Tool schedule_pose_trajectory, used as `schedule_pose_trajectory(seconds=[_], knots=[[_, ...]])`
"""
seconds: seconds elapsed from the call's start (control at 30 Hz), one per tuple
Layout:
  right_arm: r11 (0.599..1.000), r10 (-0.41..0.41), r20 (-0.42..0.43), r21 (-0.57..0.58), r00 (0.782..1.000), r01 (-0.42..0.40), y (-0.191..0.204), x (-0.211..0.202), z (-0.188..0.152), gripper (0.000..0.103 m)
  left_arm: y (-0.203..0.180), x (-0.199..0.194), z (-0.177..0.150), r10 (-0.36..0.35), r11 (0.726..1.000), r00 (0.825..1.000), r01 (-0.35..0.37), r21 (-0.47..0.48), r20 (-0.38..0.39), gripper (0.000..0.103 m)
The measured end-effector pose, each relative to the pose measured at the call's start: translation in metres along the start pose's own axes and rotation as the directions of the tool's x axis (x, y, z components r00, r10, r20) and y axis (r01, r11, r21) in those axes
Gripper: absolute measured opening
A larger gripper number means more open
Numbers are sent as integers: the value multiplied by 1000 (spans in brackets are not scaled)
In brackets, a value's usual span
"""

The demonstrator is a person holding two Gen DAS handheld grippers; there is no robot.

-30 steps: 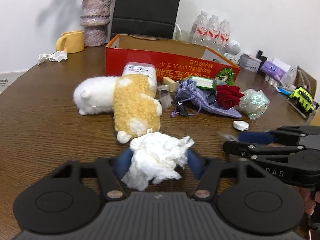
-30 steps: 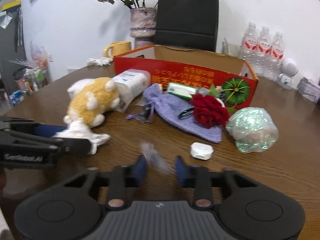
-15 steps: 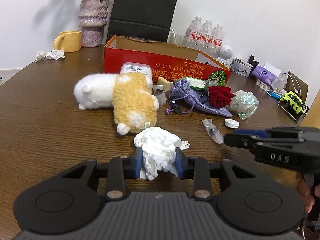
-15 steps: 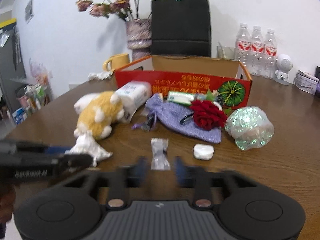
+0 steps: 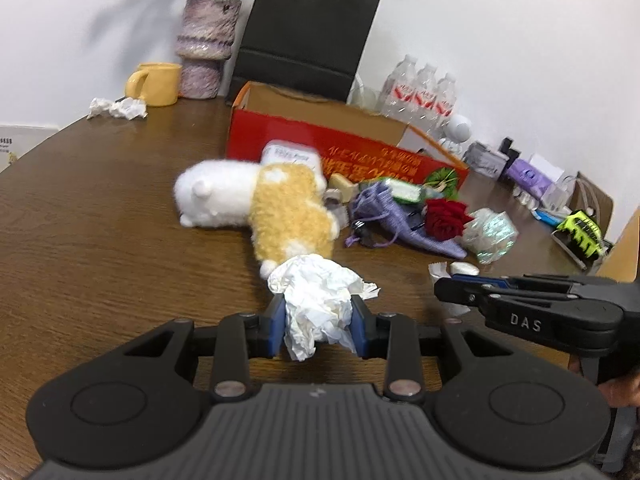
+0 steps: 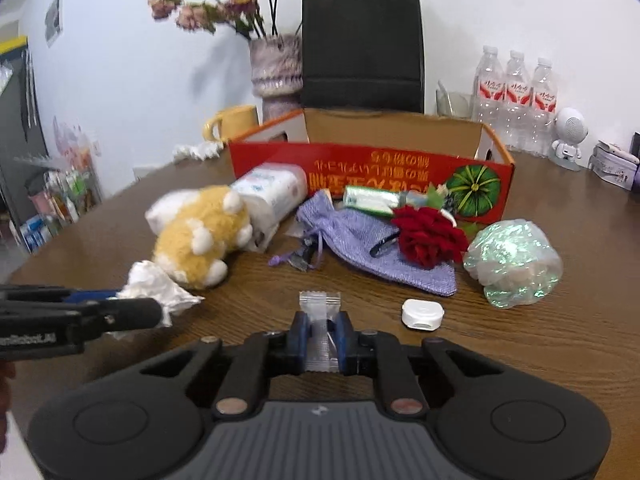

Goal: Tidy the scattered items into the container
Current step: 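Carry tissue and packet into the cardboard box and open both grippers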

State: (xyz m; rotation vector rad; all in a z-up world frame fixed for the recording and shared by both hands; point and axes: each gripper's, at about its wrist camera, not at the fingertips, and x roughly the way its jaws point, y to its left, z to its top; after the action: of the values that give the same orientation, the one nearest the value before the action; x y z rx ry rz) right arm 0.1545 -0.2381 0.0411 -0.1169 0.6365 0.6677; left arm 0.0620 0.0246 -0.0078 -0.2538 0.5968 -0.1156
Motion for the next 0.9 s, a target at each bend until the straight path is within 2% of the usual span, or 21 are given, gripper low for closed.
schedule_pose_trajectory(seconds=[0.13,0.23,0.4,0.53,0.63,0.77,0.9], knots=[[1000,13,78,7,997,-13,-1,-24,20,13,-9,-14,22,-53,998,997,51,34,57,33],[1000,10,152,14,988,-12,-9,-34,51,13,-15,-15,57,-76,995,990,68,67,122,34],[997,-43,233,69,971,28,-46,-18,117,13,-21,20,125,-100,994,978,92,52,184,34],[987,-96,217,147,972,65,-84,26,154,13,-18,74,162,-53,999,978,53,7,199,34],[979,-105,173,189,979,71,-100,68,167,14,-11,119,176,-10,999,985,16,-31,173,34],[974,-137,105,198,985,114,-107,120,170,14,1,169,179,-2,998,994,9,-61,110,34],[977,-137,47,172,989,127,-110,146,163,14,8,191,175,47,998,997,-44,-49,61,35]])
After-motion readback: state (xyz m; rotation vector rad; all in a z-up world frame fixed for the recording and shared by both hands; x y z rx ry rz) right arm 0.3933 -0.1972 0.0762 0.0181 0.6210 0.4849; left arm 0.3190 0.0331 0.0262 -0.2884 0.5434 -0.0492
